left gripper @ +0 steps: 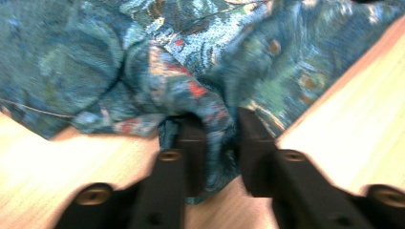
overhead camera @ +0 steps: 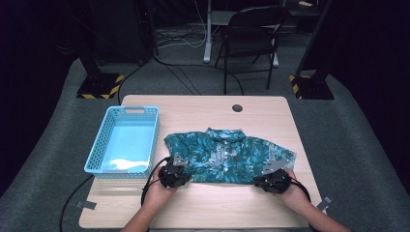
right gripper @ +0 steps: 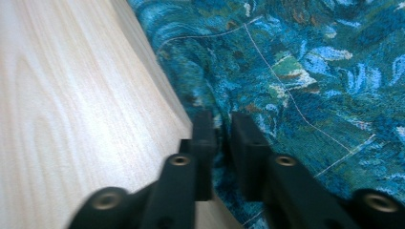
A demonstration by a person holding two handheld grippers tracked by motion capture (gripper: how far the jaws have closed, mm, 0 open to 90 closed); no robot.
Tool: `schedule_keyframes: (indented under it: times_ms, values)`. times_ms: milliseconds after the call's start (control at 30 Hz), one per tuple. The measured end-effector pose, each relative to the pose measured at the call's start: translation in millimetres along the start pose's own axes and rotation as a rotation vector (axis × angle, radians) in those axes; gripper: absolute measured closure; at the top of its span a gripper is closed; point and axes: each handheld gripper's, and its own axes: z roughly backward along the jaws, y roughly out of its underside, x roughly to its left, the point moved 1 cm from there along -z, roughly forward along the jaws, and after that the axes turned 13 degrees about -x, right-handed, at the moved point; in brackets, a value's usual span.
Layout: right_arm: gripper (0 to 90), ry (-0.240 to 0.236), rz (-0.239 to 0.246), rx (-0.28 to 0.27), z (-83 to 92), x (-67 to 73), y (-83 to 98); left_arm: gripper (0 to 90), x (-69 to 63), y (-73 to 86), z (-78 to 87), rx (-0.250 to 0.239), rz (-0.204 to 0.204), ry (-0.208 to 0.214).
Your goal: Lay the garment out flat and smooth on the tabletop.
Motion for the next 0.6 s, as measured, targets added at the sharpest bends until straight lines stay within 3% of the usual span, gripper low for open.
schedule_keyframes:
  times_ms: [67,133,300,333,367,500,533,600]
  values:
    - [87.8,-0.015,-0.002,-0.013,5.4,0.7,-3.8,86.2,-3.6,-3.3,5.5,-0.009,-0.023,-0.001]
    - [88.2,-0.035,0.008,-0.050,18.5,3.3,-13.5,86.8,-7.0,-12.5,19.4,-0.057,-0.036,0.006]
    - [88.2,-0.025,0.044,-0.139,53.4,1.3,-44.4,86.9,-7.9,-46.6,53.9,-0.173,-0.059,0.000]
    - [88.1,-0.015,0.058,-0.153,59.1,-1.4,-51.3,87.0,-7.9,-46.6,53.9,-0.173,-0.059,0.000]
    - [88.1,0.000,0.071,-0.165,64.6,-5.8,-59.6,86.9,-5.2,-66.2,62.9,-0.210,-0.085,-0.021]
    - [88.7,0.044,0.085,-0.181,68.8,-24.3,-82.6,86.9,6.5,-95.9,58.9,-0.241,-0.095,-0.061]
    - [88.7,0.058,0.084,-0.177,66.6,-29.9,-87.5,86.9,6.5,-95.9,58.9,-0.241,-0.095,-0.061]
    - [88.7,0.082,0.074,-0.160,57.7,-44.3,-94.4,86.9,22.7,-106.4,37.1,-0.205,-0.080,-0.096]
